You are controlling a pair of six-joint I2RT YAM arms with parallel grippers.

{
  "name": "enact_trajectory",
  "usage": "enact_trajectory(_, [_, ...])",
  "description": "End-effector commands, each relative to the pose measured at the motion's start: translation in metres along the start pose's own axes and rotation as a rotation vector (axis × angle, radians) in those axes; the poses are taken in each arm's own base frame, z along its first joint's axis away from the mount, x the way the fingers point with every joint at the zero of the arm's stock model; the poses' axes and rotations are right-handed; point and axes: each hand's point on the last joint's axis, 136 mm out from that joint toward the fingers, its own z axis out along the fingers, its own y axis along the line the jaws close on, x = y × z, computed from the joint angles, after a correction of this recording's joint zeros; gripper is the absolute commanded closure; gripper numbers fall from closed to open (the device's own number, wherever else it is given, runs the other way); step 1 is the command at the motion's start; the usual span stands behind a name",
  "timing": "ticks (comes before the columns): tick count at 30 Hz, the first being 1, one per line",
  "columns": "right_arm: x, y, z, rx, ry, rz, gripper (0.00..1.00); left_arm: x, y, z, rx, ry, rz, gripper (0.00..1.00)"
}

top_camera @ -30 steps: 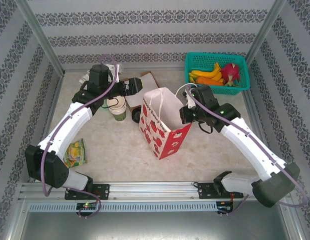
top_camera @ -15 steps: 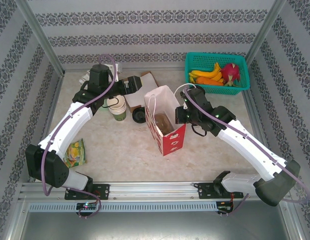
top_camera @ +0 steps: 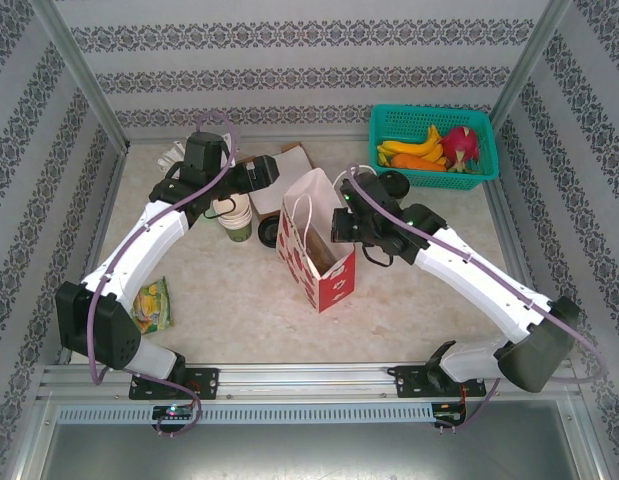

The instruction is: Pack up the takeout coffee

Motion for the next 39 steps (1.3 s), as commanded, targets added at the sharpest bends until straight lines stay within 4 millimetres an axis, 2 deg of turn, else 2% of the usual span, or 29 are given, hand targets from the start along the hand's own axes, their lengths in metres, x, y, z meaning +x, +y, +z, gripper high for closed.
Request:
enact_trajectory(1, [-0.014, 0.006, -0.002, 0.010, -0.049, 0.013, 0.98, -0.008, 0.009, -0.003, -0.059, -0.014, -0.018, 0.00])
enact_trajectory(11, [-0.016, 0.010, 0.002, 0.000, -0.049, -0.063, 0.93, -0.009, 0.017, -0.004, -0.106, -0.025, -0.037, 0.00])
enact_trajectory(16, [-0.018, 0.000, -0.002, 0.045, -0.048, -0.096, 0.93, -0.008, 0.020, -0.005, -0.120, -0.026, -0.048, 0.00])
enact_trajectory(22, [-0.020, -0.003, -0.007, 0.021, -0.045, -0.134, 0.91, -0.010, 0.018, -0.006, -0.113, -0.033, -0.050, 0.00])
enact_trajectory(29, [-0.015, 0.002, 0.000, -0.033, 0.015, -0.197, 0.88, -0.013, 0.014, -0.007, -0.094, -0.050, -0.046, 0.00])
enact_trajectory(39, [-0.021, 0.001, 0.002, -0.052, 0.053, -0.255, 0.88, -0.014, 0.012, -0.010, -0.075, -0.073, -0.046, 0.00])
